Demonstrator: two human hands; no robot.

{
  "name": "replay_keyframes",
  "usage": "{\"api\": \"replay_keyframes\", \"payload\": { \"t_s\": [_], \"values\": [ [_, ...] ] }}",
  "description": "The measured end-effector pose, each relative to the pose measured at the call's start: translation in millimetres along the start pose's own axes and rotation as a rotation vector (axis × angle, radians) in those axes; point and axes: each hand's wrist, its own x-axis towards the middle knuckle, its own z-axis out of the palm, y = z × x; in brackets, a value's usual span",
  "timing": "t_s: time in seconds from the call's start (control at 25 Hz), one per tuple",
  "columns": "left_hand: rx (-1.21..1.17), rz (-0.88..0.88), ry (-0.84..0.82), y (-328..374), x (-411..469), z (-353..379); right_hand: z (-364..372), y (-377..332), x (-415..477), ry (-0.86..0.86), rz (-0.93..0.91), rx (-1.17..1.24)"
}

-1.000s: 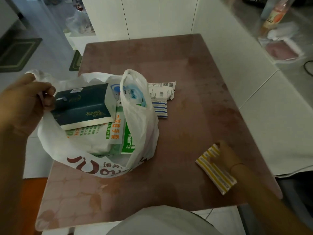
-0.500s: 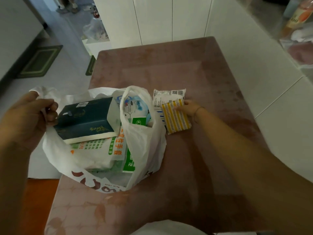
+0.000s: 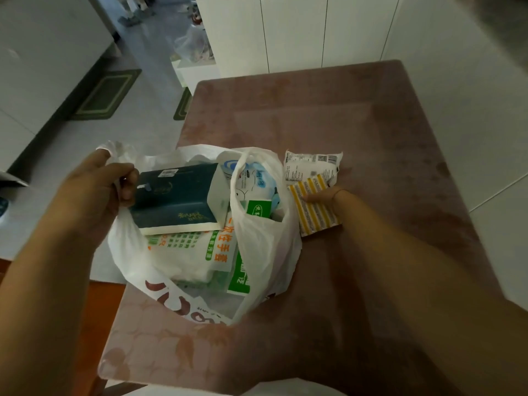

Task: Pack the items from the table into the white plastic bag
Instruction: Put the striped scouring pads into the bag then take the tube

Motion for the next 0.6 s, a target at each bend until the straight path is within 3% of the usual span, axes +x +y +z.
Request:
{"api": "replay_keyframes", "payload": {
  "t_s": [0.2,0.32,0.44,0.6],
  "values": [
    [0.003,0.014,0.000,8,-12,0,-23,-16,-31,0.088,-0.140,0.218],
    [-0.035,-0.002,-0.021,14,-21,-4,-42,-55,-77,0.164,-0.417,0.263],
    [-0.074,-0.030,-0.074,16,-23,-14,-43,-113,-151,0.040,-0.668,0.315],
    [-0.140,-0.060,-0.130,25,-32,-35,1,-169,-235,-0.151,-0.936,0.184]
  ]
}}
